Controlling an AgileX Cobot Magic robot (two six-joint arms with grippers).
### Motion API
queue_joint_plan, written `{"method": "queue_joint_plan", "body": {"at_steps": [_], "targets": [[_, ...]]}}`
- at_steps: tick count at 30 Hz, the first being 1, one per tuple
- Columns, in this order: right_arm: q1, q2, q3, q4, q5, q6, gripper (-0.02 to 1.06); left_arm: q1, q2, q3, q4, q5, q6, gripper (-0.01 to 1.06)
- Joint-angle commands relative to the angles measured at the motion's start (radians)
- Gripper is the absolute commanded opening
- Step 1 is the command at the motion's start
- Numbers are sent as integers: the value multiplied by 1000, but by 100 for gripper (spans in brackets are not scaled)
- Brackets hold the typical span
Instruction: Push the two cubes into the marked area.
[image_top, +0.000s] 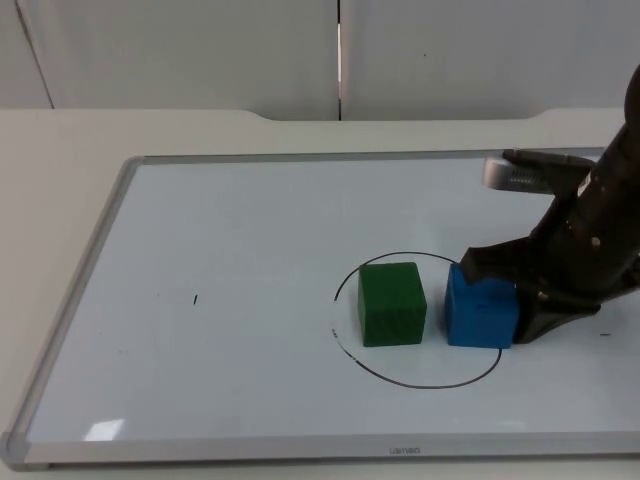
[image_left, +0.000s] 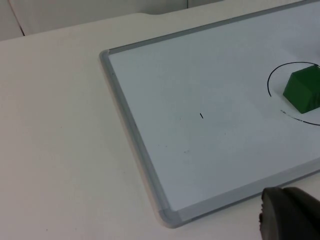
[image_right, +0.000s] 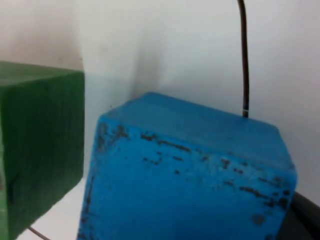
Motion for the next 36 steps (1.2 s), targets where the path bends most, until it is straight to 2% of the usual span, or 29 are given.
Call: {"method": "queue_joint_plan", "body": {"at_steps": [1, 9, 26, 36], "targets": [[6, 4, -4, 0, -11, 0, 0, 2, -5, 6, 1, 0, -2, 0], [6, -85, -4, -2, -42, 0, 0, 2, -5, 6, 1, 0, 0, 0], [6, -90, -4, 7, -11, 0, 0, 2, -5, 6, 1, 0, 3, 0], [16, -90, 0, 1, -42, 0, 0, 2, -5, 6, 1, 0, 3, 0]]}}
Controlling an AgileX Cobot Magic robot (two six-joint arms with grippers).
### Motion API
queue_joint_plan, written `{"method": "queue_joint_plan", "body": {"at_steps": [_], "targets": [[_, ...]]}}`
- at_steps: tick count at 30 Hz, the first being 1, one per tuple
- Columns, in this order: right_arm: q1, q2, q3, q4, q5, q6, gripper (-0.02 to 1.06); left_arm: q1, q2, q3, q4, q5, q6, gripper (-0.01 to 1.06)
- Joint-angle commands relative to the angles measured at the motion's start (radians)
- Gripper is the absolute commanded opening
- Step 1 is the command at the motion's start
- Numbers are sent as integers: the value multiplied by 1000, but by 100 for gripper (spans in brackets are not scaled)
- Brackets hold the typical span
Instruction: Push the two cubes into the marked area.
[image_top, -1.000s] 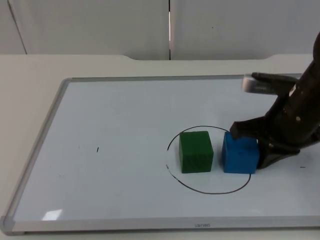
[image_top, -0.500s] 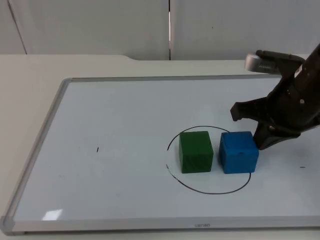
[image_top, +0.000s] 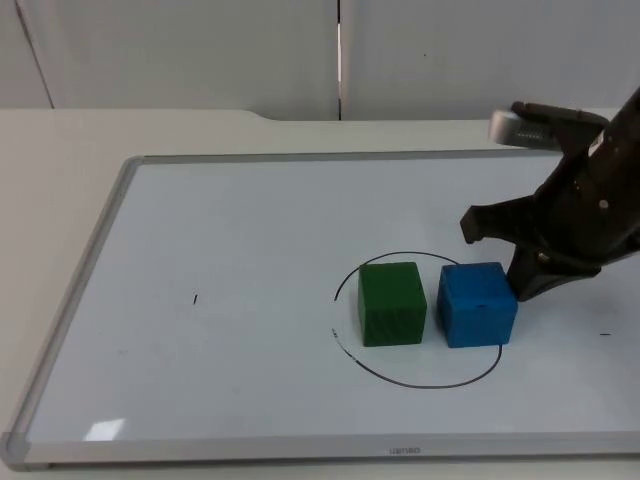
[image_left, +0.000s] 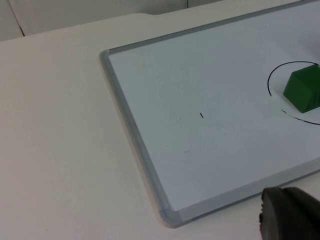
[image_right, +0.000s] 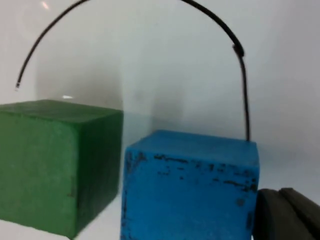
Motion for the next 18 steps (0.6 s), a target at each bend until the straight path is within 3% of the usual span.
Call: {"method": "queue_joint_plan", "body": {"at_steps": [1, 6, 18], "targets": [[12, -9, 0, -3, -13, 0, 0, 2, -5, 6, 1, 0, 1, 0], [41, -9, 0, 4, -56, 10, 0, 2, -5, 6, 1, 0, 1, 0], [54, -11, -2, -37, -47, 34, 0, 2, -5, 6, 1, 0, 1, 0]]}}
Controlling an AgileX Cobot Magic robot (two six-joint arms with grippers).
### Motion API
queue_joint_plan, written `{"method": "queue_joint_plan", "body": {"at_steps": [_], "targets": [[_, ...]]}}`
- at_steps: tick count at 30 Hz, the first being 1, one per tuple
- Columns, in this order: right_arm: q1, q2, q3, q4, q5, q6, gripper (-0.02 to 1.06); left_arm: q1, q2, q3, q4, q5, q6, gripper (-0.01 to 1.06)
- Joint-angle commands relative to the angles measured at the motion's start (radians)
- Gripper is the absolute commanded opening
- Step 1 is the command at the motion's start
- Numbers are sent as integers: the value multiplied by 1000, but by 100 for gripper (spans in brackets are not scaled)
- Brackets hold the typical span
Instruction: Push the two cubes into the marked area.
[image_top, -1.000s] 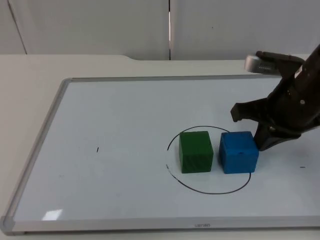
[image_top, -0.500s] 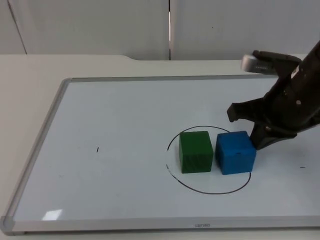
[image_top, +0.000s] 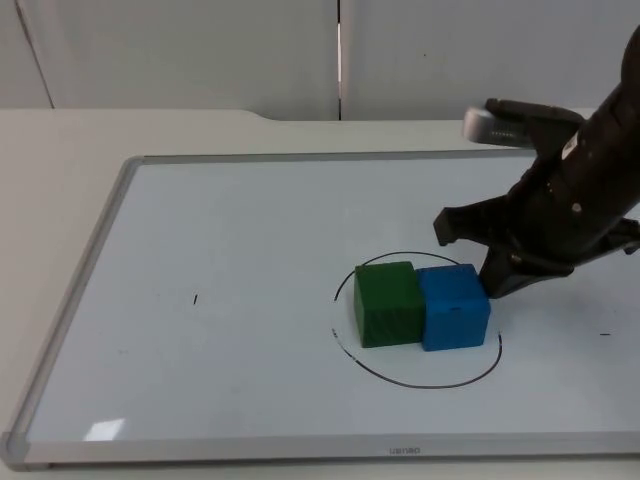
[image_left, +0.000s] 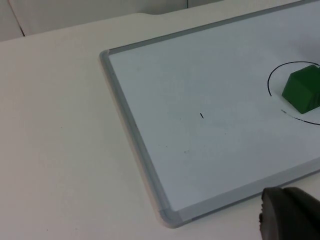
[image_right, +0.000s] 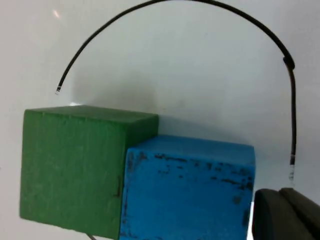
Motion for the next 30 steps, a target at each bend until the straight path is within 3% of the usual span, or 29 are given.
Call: {"method": "queue_joint_plan", "body": {"at_steps": [1, 8, 12, 22, 30], "targets": [[4, -11, -2, -25, 0, 11, 0, 2, -5, 6, 1, 0, 1, 0], [-11, -97, -4, -208, 56, 73, 0, 2, -5, 6, 1, 0, 1, 0], [-19, -261, -4, -333, 92, 89, 0, 2, -5, 6, 1, 0, 1, 0], [-17, -623, -4, -371, 70, 66, 0, 2, -5, 6, 1, 0, 1, 0], [-17, -741, 0, -371, 81, 6, 0, 2, -5, 6, 1, 0, 1, 0]]}}
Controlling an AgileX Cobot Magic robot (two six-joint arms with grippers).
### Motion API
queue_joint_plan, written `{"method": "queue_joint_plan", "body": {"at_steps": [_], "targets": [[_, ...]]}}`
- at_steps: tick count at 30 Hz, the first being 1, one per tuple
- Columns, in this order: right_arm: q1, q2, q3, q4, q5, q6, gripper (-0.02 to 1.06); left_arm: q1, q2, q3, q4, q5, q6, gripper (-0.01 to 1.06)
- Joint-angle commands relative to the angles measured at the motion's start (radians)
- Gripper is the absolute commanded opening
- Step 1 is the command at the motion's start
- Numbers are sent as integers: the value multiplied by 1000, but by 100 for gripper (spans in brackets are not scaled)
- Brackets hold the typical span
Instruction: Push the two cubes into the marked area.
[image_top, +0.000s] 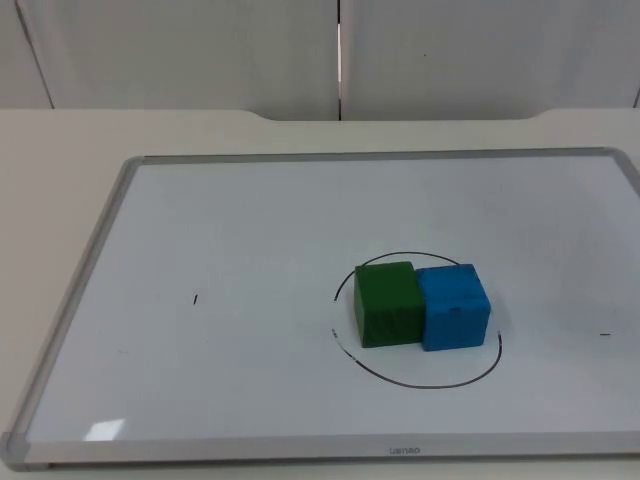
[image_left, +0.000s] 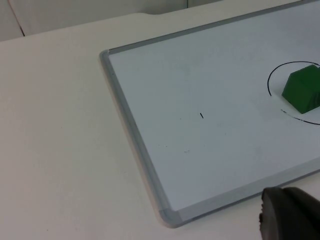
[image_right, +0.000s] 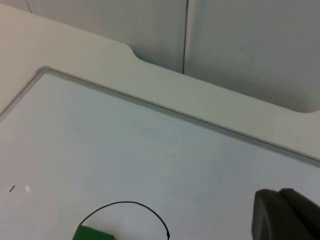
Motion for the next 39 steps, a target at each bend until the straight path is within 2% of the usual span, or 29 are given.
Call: {"method": "queue_joint_plan", "body": {"at_steps": [1, 8, 23, 35, 38, 39], "targets": [[-2, -35, 0, -4, 15, -19, 0, 2, -5, 6, 1, 0, 0, 0], [-2, -66, 42, -4, 3, -21, 0, 2, -5, 6, 1, 0, 0, 0], [-2, -313, 383, -2, -153, -21, 0, 2, -5, 6, 1, 0, 0, 0], [-2, -557, 530, 13, -141, -18, 0, 2, -5, 6, 1, 0, 0, 0], [-2, -656, 550, 13, -38, -18, 0, 2, -5, 6, 1, 0, 0, 0], [-2, -656, 550, 13, -38, -18, 0, 2, -5, 6, 1, 0, 0, 0]]}}
